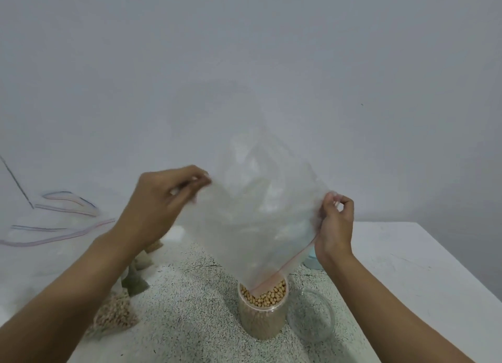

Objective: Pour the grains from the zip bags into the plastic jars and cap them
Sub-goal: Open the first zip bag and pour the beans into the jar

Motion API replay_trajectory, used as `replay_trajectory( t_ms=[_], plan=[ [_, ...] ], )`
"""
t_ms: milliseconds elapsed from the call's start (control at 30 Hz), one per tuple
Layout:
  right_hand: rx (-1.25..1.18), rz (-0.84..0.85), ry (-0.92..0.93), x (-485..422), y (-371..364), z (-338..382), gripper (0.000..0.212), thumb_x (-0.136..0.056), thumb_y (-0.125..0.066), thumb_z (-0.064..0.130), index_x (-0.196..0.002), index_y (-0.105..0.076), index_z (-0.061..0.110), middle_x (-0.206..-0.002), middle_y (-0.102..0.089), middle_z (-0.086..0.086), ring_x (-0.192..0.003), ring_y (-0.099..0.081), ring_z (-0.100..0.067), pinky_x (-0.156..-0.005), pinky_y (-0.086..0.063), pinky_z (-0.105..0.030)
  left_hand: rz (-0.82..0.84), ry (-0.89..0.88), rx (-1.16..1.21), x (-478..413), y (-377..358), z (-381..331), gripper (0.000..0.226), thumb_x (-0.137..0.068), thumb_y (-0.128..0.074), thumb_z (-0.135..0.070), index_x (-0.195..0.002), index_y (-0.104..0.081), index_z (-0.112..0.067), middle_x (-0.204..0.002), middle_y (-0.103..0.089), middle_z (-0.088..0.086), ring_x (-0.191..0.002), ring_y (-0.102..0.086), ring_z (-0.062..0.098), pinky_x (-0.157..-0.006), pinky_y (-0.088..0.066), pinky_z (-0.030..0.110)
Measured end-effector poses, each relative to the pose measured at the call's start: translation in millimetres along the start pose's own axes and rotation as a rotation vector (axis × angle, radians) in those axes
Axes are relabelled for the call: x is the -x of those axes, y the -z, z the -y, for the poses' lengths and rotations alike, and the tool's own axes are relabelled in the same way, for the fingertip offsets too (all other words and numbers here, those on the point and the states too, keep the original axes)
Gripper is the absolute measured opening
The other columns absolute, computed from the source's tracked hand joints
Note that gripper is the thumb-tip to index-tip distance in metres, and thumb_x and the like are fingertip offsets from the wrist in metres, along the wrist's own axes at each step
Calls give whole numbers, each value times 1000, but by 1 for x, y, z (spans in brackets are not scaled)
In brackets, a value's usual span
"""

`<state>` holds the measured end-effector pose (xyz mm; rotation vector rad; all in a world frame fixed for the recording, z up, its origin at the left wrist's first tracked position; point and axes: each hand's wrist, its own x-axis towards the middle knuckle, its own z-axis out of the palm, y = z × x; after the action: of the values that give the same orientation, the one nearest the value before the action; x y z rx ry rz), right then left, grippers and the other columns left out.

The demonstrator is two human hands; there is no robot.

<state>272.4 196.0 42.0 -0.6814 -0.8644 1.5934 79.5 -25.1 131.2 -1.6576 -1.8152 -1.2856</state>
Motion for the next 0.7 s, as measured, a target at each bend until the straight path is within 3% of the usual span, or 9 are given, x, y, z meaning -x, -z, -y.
replay_trajectory(
  t_ms=[67, 167, 300, 400, 533, 633, 700],
  plan=[
    [1, 32, 4, -3, -1, 2, 9, -106, -53, 24, -97, -49, 23, -110, -58, -1, -103, -55, -14, -97, -46, -32, -57, 42, 17, 1, 1, -2, 32, -96, -55, -45, -94, -72, -18, -74, -65, -10, -57, -58, 2, -59, -43, 14],
    [25, 77, -45, -6, 4, -3, 8, -106, -52, 25, -99, -48, 23, -113, -58, -1, -102, -56, -14, -98, -47, -35, 64, 31, -23, 11, -9, -6, 26, -98, -58, -44, -92, -70, -21, -72, -65, -17, -58, -62, -2, -59, -42, 8],
    [24, 136, -86, -10, 2, 6, 9, -105, -55, 27, -100, -48, 23, -94, -65, 4, -78, -59, -8, -74, -43, -30, -82, 203, -20, 14, -2, 12, 15, -100, -58, -32, -89, -66, -23, -66, -63, -9, -55, -60, 10, -56, -45, 19],
    [13, 215, -60, -12, -8, 24, 12, -102, -59, 30, -103, -50, 22, -80, -68, 4, -70, -58, -8, -64, -39, -28, -14, 305, -135, 26, 2, 37, 21, -102, -54, -35, -82, -59, -30, -61, -62, -4, -57, -59, 13, -55, -42, 22],
    [146, 309, 42, -5, -23, 36, 30, -98, -66, 31, -116, -53, 11, -87, -76, 0, -75, -59, -11, -72, -46, -34, 50, 404, -400, 65, -7, 66, 35, -99, -54, -43, -69, -45, -27, -46, -49, -2, -42, -52, 9, -49, -42, 32],
    [234, 327, 100, -3, -31, 37, 25, -98, -66, 26, -114, -54, 12, -93, -78, -3, -75, -58, -13, -78, -46, -41, 41, 507, -293, 85, -12, 78, 37, -95, -59, -43, -66, -48, -22, -47, -49, 2, -47, -52, 20, -53, -39, 23],
    [251, 332, 127, -2, -38, 37, 15, -100, -65, 23, -108, -55, 17, -91, -78, -3, -70, -57, -12, -72, -47, -39, 60, 524, -249, 93, -17, 82, 36, -92, -59, -46, -68, -51, -21, -49, -50, 1, -50, -54, 20, -53, -37, 21]
  ],
)
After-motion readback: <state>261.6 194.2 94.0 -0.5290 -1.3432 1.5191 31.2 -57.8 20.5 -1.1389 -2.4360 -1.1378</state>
